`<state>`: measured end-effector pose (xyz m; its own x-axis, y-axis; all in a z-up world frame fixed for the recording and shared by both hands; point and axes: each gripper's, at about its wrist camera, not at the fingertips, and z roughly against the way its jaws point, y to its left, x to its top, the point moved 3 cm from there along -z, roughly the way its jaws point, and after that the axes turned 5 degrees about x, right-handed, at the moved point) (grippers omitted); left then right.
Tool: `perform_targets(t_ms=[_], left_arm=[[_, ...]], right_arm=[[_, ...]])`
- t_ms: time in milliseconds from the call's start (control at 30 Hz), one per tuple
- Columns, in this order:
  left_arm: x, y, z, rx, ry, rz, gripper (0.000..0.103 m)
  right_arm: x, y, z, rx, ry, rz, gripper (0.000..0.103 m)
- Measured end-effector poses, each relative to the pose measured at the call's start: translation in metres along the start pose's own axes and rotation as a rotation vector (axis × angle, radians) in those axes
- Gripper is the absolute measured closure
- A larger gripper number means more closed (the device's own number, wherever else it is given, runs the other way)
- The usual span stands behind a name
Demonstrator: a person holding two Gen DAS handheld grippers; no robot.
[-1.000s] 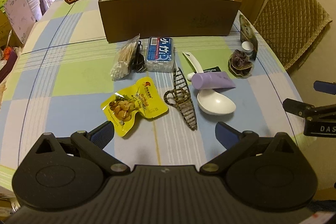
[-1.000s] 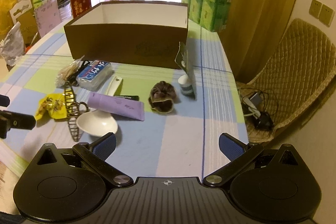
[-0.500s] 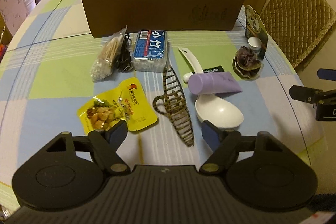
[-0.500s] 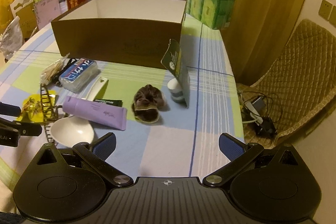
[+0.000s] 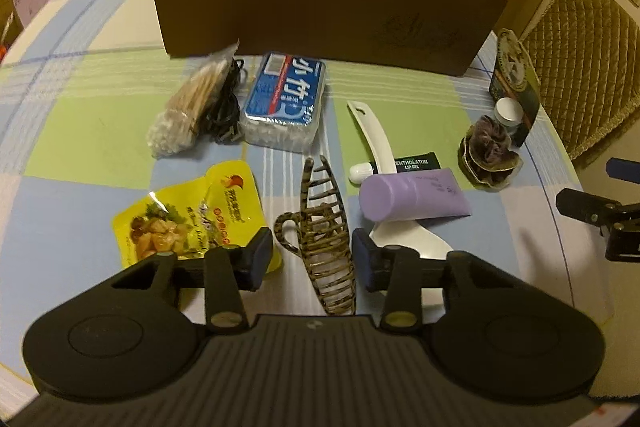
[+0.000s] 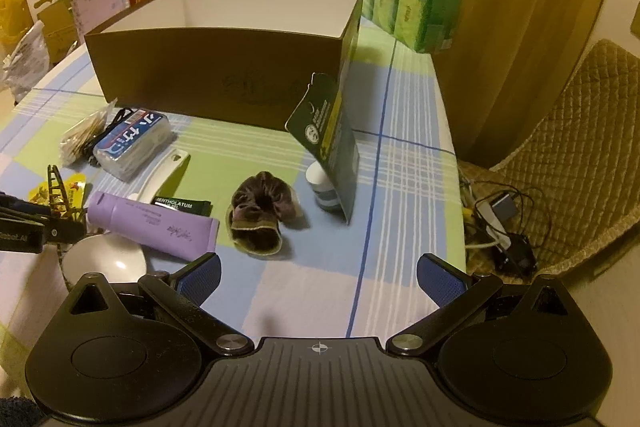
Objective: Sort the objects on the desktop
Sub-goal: 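Close the left tool on the claw clip while the right tool grasps the green card with jar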
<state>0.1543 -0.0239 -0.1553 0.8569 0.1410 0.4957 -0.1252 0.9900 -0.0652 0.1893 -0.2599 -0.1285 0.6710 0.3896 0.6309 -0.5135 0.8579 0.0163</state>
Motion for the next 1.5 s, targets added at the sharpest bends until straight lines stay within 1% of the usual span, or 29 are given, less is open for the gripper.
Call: perform_targets(t_ms=[67, 133, 167, 367, 567, 633, 667, 700, 733, 767, 800, 867, 967, 1133, 1167, 1267, 1333, 1500], left_arm=[[-0.001, 0.000, -0.006, -0.006, 0.011, 0.013, 0.069], [-0.003, 0.000, -0.010, -0.011, 0.014, 0.018, 0.074], [-0.004, -0.001, -0.012, -0.015, 0.015, 0.018, 0.079], [-0.003, -0.001, -0.014, -0.004, -0.002, 0.006, 0.080], [0.004, 0.000, -0.005, -0.001, -0.031, 0.002, 0.080], [0.008, 0.000, -0.002, -0.003, -0.040, 0.007, 0.080], [0.009, 0.000, 0.000, -0.002, -0.044, 0.009, 0.080], [0.010, 0.001, 0.001, 0.001, -0.048, 0.010, 0.080], [0.011, 0.001, 0.002, 0.002, -0.051, 0.011, 0.080], [0.012, 0.001, 0.002, 0.003, -0.052, 0.013, 0.080], [0.013, 0.001, 0.003, 0.003, -0.053, 0.016, 0.080], [0.015, 0.000, 0.003, 0.003, -0.054, 0.019, 0.080], [0.016, -0.001, 0.004, 0.005, -0.053, 0.019, 0.080], [0.018, -0.002, 0.004, 0.013, -0.050, 0.018, 0.080], [0.018, -0.002, 0.003, 0.016, -0.050, 0.019, 0.080], [0.017, -0.001, 0.003, 0.025, -0.047, 0.020, 0.080], [0.017, -0.001, 0.003, 0.031, -0.046, 0.021, 0.080], [0.018, -0.003, 0.005, 0.037, -0.051, 0.019, 0.080]], right_arm=[[0.002, -0.002, -0.004, 0.005, 0.000, 0.004, 0.002], [0.003, -0.003, -0.007, 0.009, -0.001, 0.012, 0.002], [0.004, -0.004, -0.009, 0.010, -0.001, 0.018, 0.002], [0.007, -0.005, -0.022, -0.001, -0.032, 0.059, 0.002], [0.015, -0.006, -0.032, -0.038, -0.117, 0.107, 0.002], [0.018, -0.005, -0.035, -0.042, -0.155, 0.128, 0.010], [0.019, -0.006, -0.038, -0.039, -0.161, 0.138, 0.021], [0.021, -0.006, -0.043, -0.039, -0.157, 0.146, 0.027], [0.022, -0.007, -0.047, -0.042, -0.152, 0.148, 0.028], [0.024, -0.009, -0.051, -0.047, -0.150, 0.146, 0.031], [0.024, -0.010, -0.054, -0.047, -0.153, 0.143, 0.038], [0.024, -0.014, -0.061, -0.048, -0.142, 0.137, 0.045], [0.024, -0.018, -0.071, -0.047, -0.125, 0.139, 0.048], [0.021, -0.015, -0.085, -0.048, -0.115, 0.185, 0.050], [0.020, -0.014, -0.087, -0.052, -0.114, 0.200, 0.053], [0.018, -0.010, -0.094, -0.055, -0.113, 0.250, 0.071], [0.016, -0.007, -0.094, -0.073, -0.120, 0.276, 0.073], [0.016, -0.012, -0.080, -0.046, -0.141, 0.246, 0.073]])
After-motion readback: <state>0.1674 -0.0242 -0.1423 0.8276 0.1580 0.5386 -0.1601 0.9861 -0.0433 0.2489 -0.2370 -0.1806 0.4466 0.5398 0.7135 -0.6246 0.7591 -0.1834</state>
